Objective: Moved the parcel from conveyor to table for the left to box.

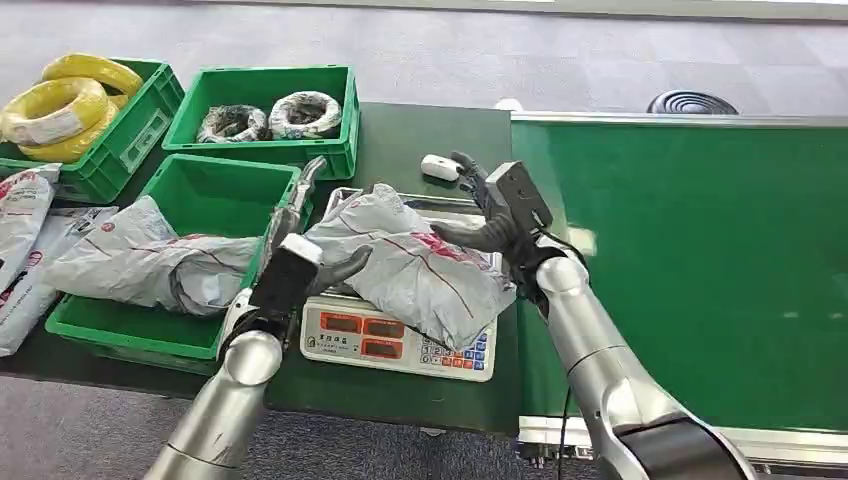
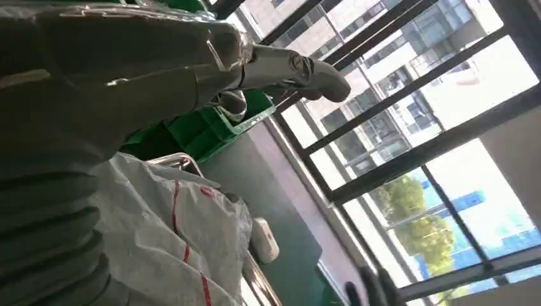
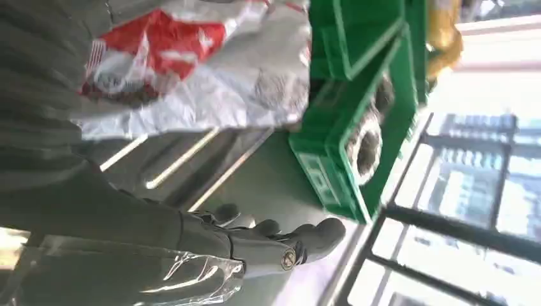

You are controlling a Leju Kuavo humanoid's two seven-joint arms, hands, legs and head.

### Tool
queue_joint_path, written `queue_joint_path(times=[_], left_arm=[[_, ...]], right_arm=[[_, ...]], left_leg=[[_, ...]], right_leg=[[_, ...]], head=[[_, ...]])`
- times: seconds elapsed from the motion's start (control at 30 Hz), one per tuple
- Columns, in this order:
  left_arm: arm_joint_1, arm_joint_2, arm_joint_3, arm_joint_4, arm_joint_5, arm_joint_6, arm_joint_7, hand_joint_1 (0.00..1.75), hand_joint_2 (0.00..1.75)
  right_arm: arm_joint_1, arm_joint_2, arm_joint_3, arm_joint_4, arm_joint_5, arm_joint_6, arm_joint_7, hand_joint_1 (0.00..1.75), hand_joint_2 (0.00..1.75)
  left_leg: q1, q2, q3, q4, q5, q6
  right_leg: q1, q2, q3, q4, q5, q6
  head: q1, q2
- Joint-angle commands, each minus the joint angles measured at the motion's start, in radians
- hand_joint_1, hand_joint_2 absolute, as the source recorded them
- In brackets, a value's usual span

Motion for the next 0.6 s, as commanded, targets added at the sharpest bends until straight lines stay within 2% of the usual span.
queue_joint_path(times=[0.03, 0.2, 0.33, 0.37, 0.4, 0.43, 0.47, 0.57, 0.6], left_arm=[[-0.198, -0.064, -0.092, 0.368, -0.167, -0.025, 0.088, 0.0, 1.75], [-0.294, -0.107, -0.159, 0.645, -0.307, -0.109, 0.187, 0.0, 1.75], [-0.329, -0.136, -0.213, 0.806, -0.386, -0.135, 0.204, 0.0, 1.75], [-0.335, -0.146, -0.219, 0.848, -0.392, -0.179, 0.206, 0.0, 1.75], [-0.325, -0.148, -0.219, 0.861, -0.39, -0.193, 0.198, 0.42, 1.75], [-0.32, -0.148, -0.223, 0.864, -0.393, -0.187, 0.196, 0.42, 1.75], [-0.318, -0.148, -0.229, 0.873, -0.399, -0.194, 0.198, 1.66, 1.75], [-0.314, -0.142, -0.234, 0.872, -0.411, -0.194, 0.21, 1.73, 1.75], [-0.304, -0.131, -0.222, 0.84, -0.417, -0.126, 0.199, 1.71, 1.75]], right_arm=[[0.216, -0.095, -0.244, -0.428, -0.086, -0.099, -0.006, 0.0, 1.75], [0.382, -0.097, -0.374, -0.699, -0.115, -0.21, -0.064, 0.0, 1.75], [0.463, -0.094, -0.414, -0.824, -0.15, -0.193, -0.075, 0.0, 1.75], [0.476, -0.095, -0.415, -0.831, -0.194, -0.135, -0.066, 0.0, 1.75], [0.485, -0.095, -0.412, -0.828, -0.174, -0.143, -0.063, 0.0, 1.75], [0.488, -0.092, -0.409, -0.825, -0.17, -0.146, -0.065, 0.0, 1.75], [0.488, -0.089, -0.407, -0.82, -0.165, -0.148, -0.064, 0.0, 1.75], [0.482, -0.078, -0.403, -0.803, -0.166, -0.148, -0.064, 0.0, 1.75], [0.481, -0.073, -0.392, -0.79, -0.177, -0.126, -0.053, 0.0, 1.75]], left_leg=[[0.0, -0.009, -0.001, -0.001, 0.002, 0.0], [0.0, -0.01, -0.002, -0.001, 0.002, 0.001], [0.0, -0.014, -0.002, -0.002, 0.003, 0.0], [0.0, -0.015, -0.001, -0.002, 0.003, 0.0], [-0.001, -0.013, -0.002, -0.002, 0.001, 0.0], [0.0, -0.007, -0.001, -0.001, 0.0, 0.0], [-0.001, -0.007, -0.001, -0.002, 0.001, 0.0], [-0.001, -0.004, 0.0, -0.002, 0.001, 0.0], [-0.001, -0.004, 0.0, -0.001, 0.0, 0.0]], right_leg=[[0.001, -0.01, 0.002, -0.002, 0.0, 0.0], [0.0, -0.011, 0.003, -0.003, 0.0, 0.0], [-0.001, -0.015, 0.002, -0.003, -0.001, 0.0], [-0.001, -0.016, 0.004, -0.004, -0.001, 0.0], [-0.001, -0.012, 0.003, -0.003, -0.001, 0.0], [-0.001, -0.007, 0.002, -0.002, 0.0, 0.0], [-0.001, -0.008, 0.003, -0.004, 0.0, 0.0], [-0.001, -0.004, 0.003, -0.003, 0.001, 0.0], [-0.001, -0.004, 0.002, -0.002, 0.0, 0.0]], head=[[0.0, 0.0], [0.0, 0.0], [0.0, 0.0], [0.0, 0.0], [0.0, 0.0], [0.0, 0.0], [0.0, 0.0], [0.0, 0.0], [0.0, 0.0]])
